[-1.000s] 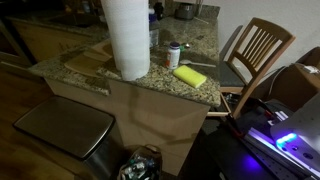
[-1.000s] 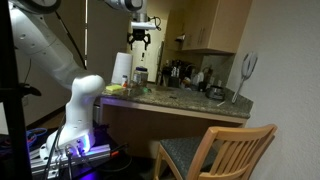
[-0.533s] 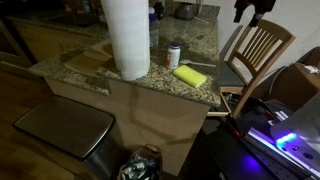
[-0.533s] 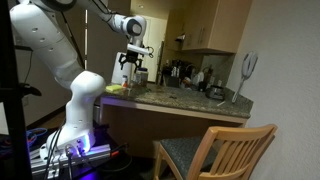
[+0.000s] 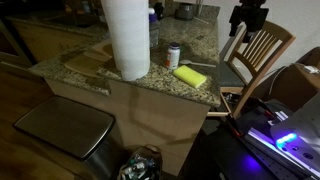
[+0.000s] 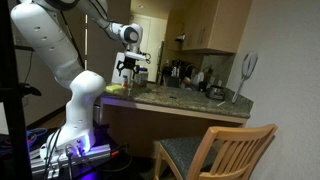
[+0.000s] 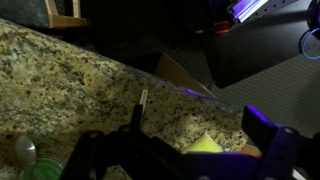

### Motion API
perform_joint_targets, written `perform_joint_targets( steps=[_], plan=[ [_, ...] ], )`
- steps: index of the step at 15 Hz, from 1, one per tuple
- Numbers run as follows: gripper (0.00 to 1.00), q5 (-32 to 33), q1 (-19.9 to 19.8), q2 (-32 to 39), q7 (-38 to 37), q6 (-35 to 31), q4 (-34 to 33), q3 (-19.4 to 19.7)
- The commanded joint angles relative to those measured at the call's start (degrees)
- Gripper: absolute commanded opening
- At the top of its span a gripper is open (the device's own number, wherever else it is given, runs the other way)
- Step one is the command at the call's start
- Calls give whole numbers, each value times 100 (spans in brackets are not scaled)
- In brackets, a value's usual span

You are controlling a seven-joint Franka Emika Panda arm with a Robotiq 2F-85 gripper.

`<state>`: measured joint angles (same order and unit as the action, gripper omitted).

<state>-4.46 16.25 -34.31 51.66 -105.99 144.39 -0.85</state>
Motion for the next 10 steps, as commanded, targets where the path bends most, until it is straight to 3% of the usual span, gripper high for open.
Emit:
perform_joint_targets(
  steps=[1, 4, 8, 9, 10],
  plan=[
    [100, -206, 28, 483, -67, -858, 263, -43],
    [100, -533, 175, 949, -262, -2302, 660, -220],
    [100, -424, 260, 1770, -862, -4013, 991, -567],
    [100, -417, 287, 1498, -650, -3443, 873, -419],
    [100, -413, 303, 1670, -777, -3726, 919, -486]
  ],
)
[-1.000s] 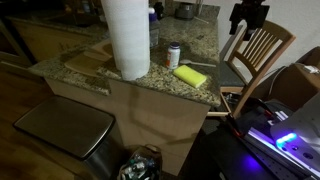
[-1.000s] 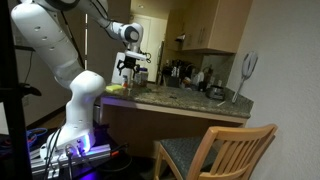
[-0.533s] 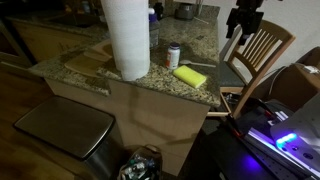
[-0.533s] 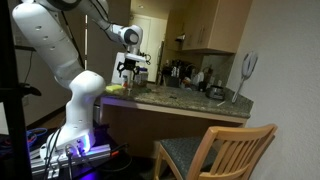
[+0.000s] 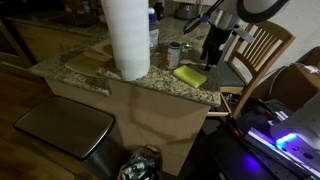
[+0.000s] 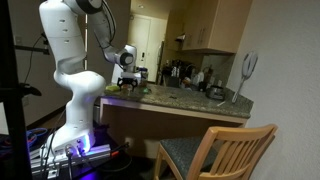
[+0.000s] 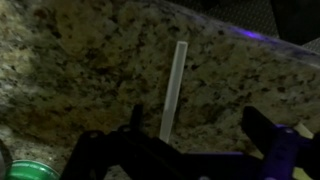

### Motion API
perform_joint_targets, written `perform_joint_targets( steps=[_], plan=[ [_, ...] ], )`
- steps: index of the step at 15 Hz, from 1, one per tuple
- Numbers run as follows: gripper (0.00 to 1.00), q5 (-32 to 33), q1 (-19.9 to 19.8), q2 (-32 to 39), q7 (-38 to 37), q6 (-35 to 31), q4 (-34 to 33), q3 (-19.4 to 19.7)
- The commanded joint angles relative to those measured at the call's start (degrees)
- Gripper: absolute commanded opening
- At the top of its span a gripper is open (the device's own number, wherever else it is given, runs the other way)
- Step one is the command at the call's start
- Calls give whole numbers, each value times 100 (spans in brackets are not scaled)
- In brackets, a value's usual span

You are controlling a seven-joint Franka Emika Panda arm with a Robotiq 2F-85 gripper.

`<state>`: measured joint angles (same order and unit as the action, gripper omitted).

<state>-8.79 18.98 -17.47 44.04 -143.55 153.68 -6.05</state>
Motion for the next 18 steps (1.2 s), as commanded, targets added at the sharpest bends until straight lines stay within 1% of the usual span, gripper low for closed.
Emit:
perform_joint_targets(
  steps=[1, 4, 6, 7, 8, 9, 13, 16, 17, 18],
  plan=[
    [100, 18, 34, 98, -68, -96, 2, -2],
    [100, 18, 34, 125, -81, -135, 2, -8],
    [99, 71, -18, 295, -86, -147, 8, 15],
    [74, 55, -36, 384, -82, -132, 10, 38],
    [74, 60, -54, 441, -97, -136, 15, 46],
    [72, 65, -61, 444, -116, -95, -8, 47],
    [46, 169, -78, 332, -382, -4, 25, -9],
    [24, 635, -248, 163, -754, -40, 123, -76],
    [22, 742, -253, 126, -910, -29, 139, -82],
    [17, 844, -264, 94, -1061, -3, 151, -87]
  ],
)
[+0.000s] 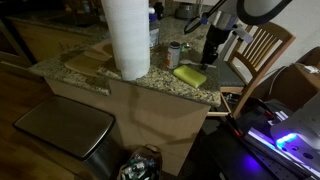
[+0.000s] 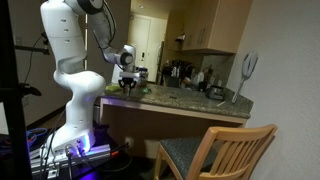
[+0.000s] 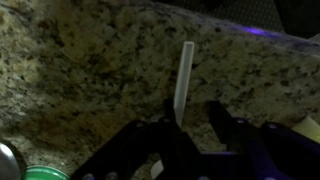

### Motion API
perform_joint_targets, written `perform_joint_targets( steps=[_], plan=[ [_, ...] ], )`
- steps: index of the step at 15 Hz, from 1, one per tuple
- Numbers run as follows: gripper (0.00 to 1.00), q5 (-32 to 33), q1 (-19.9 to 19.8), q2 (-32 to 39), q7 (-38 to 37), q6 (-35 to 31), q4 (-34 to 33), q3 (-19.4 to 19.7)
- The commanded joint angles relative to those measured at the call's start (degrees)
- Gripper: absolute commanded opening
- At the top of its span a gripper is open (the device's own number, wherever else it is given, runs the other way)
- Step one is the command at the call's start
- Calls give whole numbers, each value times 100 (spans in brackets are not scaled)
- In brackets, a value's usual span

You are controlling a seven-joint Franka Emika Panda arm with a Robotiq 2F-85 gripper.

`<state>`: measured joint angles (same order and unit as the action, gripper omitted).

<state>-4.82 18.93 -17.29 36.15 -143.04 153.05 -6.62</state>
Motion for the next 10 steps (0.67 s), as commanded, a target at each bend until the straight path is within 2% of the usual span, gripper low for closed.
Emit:
perform_joint_targets(
  steps=[1, 2, 3, 5, 10],
  plan=[
    [11, 556, -265, 54, -450, -41, 217, -46],
    [3, 582, -234, 48, -528, -58, 230, -17],
    [0, 614, -211, 48, -605, -61, 231, 1],
    [1, 629, -179, 55, -665, -105, 236, 48],
    [3, -13, 56, 105, -209, -517, 287, 332]
  ],
)
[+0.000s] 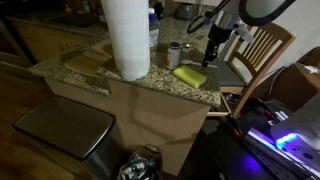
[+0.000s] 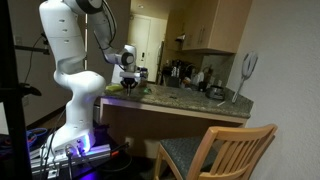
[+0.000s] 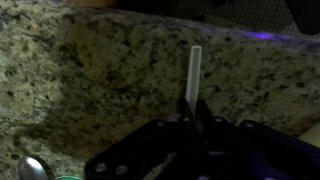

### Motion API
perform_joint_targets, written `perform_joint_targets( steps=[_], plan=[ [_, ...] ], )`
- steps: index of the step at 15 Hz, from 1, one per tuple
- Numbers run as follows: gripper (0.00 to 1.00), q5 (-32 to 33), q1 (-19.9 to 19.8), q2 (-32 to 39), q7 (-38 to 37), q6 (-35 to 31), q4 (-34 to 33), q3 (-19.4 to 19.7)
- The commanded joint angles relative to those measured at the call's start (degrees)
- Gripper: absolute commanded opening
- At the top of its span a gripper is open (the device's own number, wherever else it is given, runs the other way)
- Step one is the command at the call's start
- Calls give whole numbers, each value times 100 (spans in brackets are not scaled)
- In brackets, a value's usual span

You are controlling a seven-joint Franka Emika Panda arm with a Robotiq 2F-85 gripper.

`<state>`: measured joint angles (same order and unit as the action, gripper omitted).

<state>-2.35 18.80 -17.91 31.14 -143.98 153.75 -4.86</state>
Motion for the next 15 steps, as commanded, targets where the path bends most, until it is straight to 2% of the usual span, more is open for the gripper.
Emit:
perform_joint_targets(
  steps=[1, 3, 6, 7, 8, 10, 11, 12, 15],
  plan=[
    [3, -427, -10, -913, 768, 784, 2, 519],
    [3, -380, -183, -1123, 803, 1196, -191, 649],
    [3, -327, -338, -1756, 1100, 2438, -753, 1061],
    [3, -344, -283, -1366, 868, 1772, -507, 851],
    [11, -345, -319, -1569, 903, 1979, -607, 915],
    [11, -338, -310, -1637, 886, 1969, -555, 894],
    [3, -336, -305, -1563, 875, 1952, -537, 852],
    [3, -279, -345, -1256, 846, 1868, -610, 826],
    [3, -306, -736, -756, 459, 1196, -1035, 1097]
  ],
)
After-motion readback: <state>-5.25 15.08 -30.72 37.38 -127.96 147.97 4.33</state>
